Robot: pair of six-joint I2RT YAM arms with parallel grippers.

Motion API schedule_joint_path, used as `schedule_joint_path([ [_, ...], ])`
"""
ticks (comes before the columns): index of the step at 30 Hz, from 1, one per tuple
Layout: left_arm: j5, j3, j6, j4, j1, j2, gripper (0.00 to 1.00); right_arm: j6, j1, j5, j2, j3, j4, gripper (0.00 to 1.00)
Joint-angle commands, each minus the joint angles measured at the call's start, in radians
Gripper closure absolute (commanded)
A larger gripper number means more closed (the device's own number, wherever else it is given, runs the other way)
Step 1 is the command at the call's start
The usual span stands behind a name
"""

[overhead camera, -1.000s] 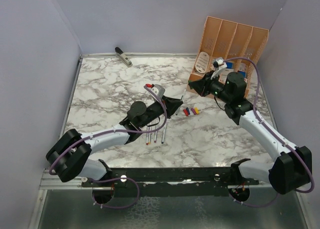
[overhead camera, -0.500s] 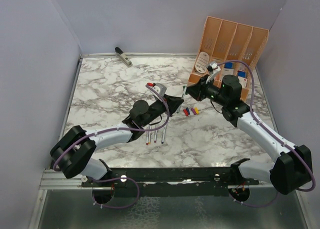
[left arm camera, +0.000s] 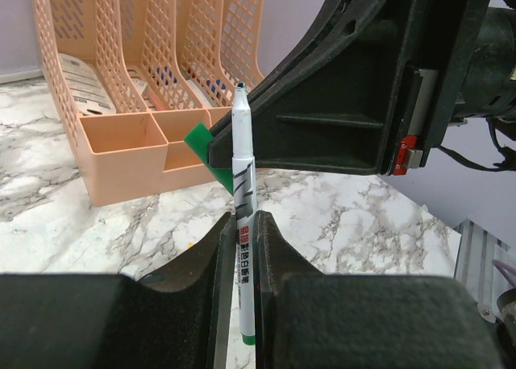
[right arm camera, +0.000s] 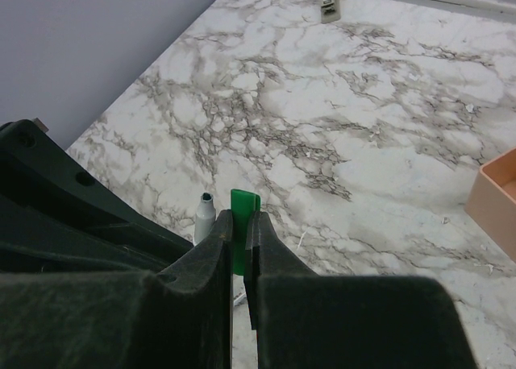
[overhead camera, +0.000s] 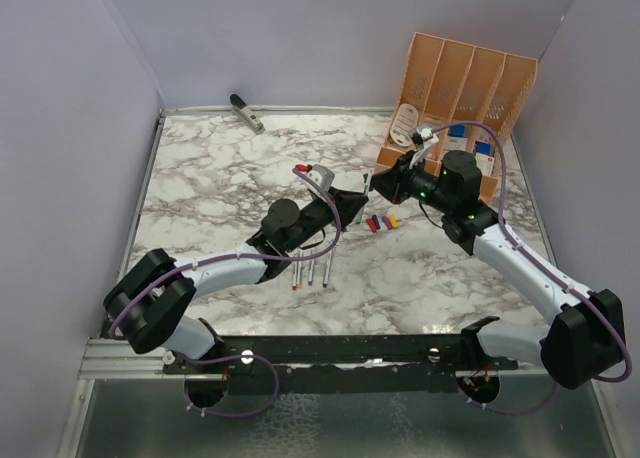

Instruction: Insert the pens into the pen caps

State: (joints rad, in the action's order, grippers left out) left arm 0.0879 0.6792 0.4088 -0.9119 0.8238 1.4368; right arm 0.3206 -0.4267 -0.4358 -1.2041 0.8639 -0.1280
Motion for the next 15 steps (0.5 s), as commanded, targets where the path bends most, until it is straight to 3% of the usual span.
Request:
schedule_joint_path([
  [1, -0.020, 0.034, -0.011, -0.034, -0.005, 0.021, 1.00, 0.003, -0.010, -0.029, 0.002, -0.006, -0.019, 0.99],
  [8, -0.023, 0.027, -0.014, -0.034, -0.005, 0.015, 1.00, -0.002, -0.012, 0.003, -0.002, -0.011, -0.013, 0.99],
  [15, 0.010, -0.038, -0.024, -0.035, -0.005, -0.056, 1.00, -0.030, -0.012, 0.188, 0.008, 0.007, -0.005, 0.99],
])
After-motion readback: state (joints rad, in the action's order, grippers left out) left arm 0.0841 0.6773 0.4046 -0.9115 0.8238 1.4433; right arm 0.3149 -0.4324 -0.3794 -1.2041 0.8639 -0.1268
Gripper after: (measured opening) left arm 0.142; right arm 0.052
